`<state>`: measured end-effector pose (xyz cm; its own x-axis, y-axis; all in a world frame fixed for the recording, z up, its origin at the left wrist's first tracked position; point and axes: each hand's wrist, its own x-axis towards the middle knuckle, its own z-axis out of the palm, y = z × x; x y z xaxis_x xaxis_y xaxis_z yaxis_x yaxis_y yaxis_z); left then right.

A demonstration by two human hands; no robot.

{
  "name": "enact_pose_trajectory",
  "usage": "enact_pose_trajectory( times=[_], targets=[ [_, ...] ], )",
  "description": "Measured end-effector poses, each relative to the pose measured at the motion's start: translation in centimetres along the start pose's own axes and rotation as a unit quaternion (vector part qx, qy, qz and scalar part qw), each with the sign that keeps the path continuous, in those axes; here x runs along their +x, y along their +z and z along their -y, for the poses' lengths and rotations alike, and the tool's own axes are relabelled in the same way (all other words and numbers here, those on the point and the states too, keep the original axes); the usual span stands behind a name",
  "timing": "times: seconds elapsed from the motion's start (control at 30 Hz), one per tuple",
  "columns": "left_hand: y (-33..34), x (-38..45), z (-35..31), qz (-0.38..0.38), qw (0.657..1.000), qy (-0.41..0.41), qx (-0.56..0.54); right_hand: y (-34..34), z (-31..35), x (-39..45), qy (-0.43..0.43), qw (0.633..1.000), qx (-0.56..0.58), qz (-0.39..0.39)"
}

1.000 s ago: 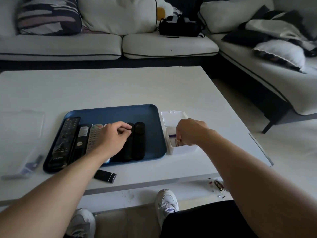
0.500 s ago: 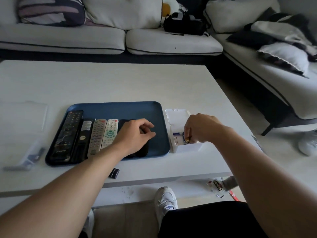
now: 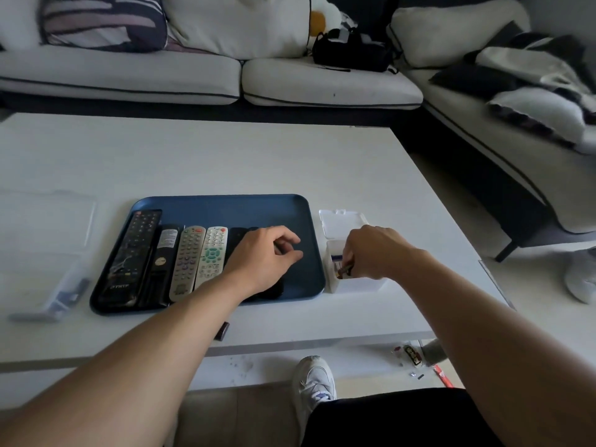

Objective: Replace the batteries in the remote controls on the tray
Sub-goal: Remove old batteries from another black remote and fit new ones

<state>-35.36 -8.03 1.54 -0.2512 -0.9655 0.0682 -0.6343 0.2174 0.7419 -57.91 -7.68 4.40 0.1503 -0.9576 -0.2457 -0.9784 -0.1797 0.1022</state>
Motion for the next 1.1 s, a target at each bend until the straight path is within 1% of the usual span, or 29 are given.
enact_pose_trajectory(
  times=[0.17,0.33,0.5,0.63,0.77,0.87,1.0,1.1],
  targets=[
    [-0.3,0.1,0.4,-0.009,1.0,-0.006,-0.008,-0.9,-0.6,-0.3,0.028,0.998,0.061,-0.003],
    [-0.2,0.1,0.8,-0.007,1.0,-0.009,-0.008,-1.9,-1.6,-0.5,0.054,0.992,0.112,-0.025],
    [0.2,0.1,0.3,0.008,1.0,-0.005,-0.01,-1.7,-0.6,-0.4,0.032,0.995,0.085,0.03],
    [1.4,0.3,-0.9,0.04,0.998,-0.026,-0.028,-0.6,0.3,0.2,0.025,0.992,0.123,0.011],
    [2.9,0.6,-2.5,0.117,0.98,-0.099,-0.124,0.3,1.0,0.8,0.059,0.986,0.158,0.018],
    [3.9,0.6,-3.3,0.165,0.969,-0.112,-0.143,0.7,0.8,1.4,0.066,0.985,0.153,0.037],
    [4.7,1.3,-3.4,0.17,0.971,-0.112,-0.128,1.4,0.8,1.9,0.057,0.985,0.156,0.043],
    [4.6,1.7,-3.5,0.185,0.962,-0.116,-0.165,1.3,0.8,1.6,0.052,0.986,0.153,0.045]
  ],
)
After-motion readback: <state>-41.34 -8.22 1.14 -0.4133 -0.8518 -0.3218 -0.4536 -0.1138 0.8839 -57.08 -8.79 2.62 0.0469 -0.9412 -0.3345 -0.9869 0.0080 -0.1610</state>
